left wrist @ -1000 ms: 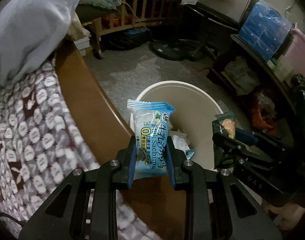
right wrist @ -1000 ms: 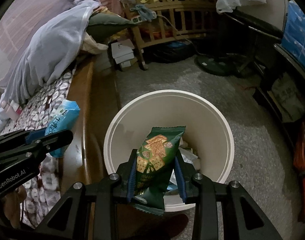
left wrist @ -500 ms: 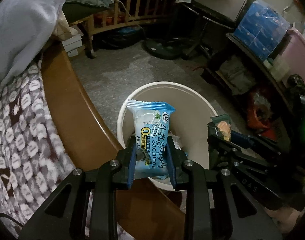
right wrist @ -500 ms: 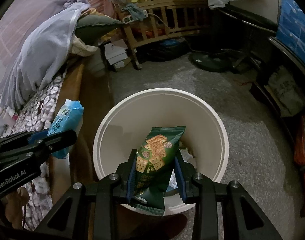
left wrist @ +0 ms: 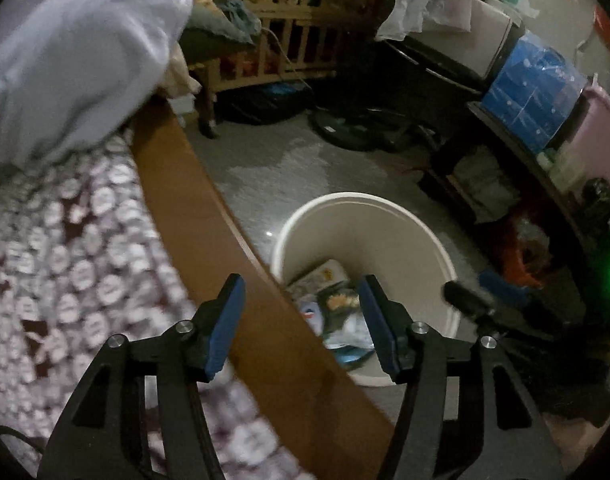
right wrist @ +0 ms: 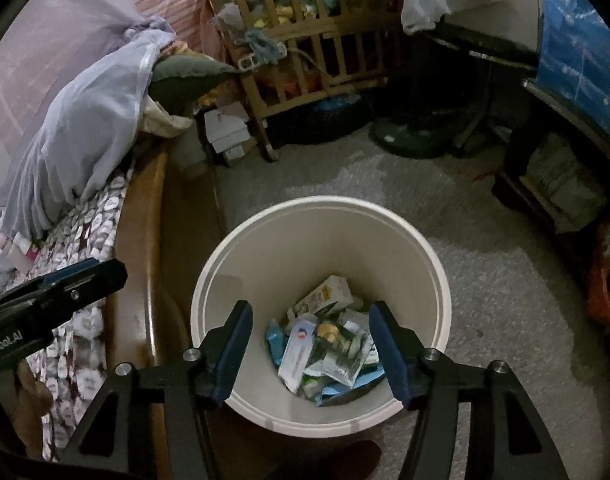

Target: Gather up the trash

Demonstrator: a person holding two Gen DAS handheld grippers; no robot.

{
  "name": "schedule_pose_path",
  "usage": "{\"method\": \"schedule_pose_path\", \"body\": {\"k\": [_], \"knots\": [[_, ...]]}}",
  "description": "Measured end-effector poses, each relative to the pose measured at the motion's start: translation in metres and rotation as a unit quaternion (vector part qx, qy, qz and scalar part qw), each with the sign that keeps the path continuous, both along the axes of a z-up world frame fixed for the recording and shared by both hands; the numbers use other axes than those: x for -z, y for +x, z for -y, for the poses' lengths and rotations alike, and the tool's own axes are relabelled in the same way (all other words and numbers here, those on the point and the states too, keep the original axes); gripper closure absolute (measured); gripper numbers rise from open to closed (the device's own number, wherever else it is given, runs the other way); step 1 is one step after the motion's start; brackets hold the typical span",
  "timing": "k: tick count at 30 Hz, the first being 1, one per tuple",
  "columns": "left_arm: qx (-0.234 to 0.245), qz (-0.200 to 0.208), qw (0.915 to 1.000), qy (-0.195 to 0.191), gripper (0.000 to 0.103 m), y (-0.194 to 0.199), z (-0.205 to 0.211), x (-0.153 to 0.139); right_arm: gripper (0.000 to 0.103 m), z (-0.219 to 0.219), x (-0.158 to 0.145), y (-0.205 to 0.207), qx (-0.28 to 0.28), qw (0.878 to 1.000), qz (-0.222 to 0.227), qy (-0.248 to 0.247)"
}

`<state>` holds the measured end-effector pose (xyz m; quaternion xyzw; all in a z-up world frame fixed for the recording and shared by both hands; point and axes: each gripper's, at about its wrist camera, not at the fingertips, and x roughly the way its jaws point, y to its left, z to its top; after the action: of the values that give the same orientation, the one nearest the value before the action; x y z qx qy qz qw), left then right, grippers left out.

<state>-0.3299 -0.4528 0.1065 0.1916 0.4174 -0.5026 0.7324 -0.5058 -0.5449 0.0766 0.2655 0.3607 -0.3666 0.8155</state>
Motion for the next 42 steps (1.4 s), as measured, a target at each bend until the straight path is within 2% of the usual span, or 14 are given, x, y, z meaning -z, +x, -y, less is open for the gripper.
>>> {"method": "schedule_pose_path", "body": {"k": [3, 9, 22, 31, 42], "knots": [[-0.011, 0.037, 0.9993, -0.005, 0.045, -0.004, -0.015, -0.01, 0.045, -0.013, -0.011, -0.002, 0.012, 0.999, 0.004, -0.029], [-0.023, 0.047, 0.998, -0.034, 0.045, -0.004, -0.047, -0.028, 0.045, -0.04, -0.038, 0.001, 0.023, 0.997, 0.011, -0.079], [-0.042, 0.097, 0.9889, -0.104, 0.045, -0.011, -0.094, -0.072, 0.043, -0.091, -0.09, -0.004, 0.024, 0.988, 0.041, -0.144], [-0.05, 0.096, 0.9863, -0.125, 0.045, -0.007, -0.11, -0.083, 0.041, -0.106, -0.107, -0.004, 0.019, 0.985, 0.05, -0.166], [-0.05, 0.1, 0.9853, -0.129, 0.045, -0.006, -0.113, -0.084, 0.04, -0.111, -0.113, 0.001, 0.017, 0.983, 0.048, -0.174]]}}
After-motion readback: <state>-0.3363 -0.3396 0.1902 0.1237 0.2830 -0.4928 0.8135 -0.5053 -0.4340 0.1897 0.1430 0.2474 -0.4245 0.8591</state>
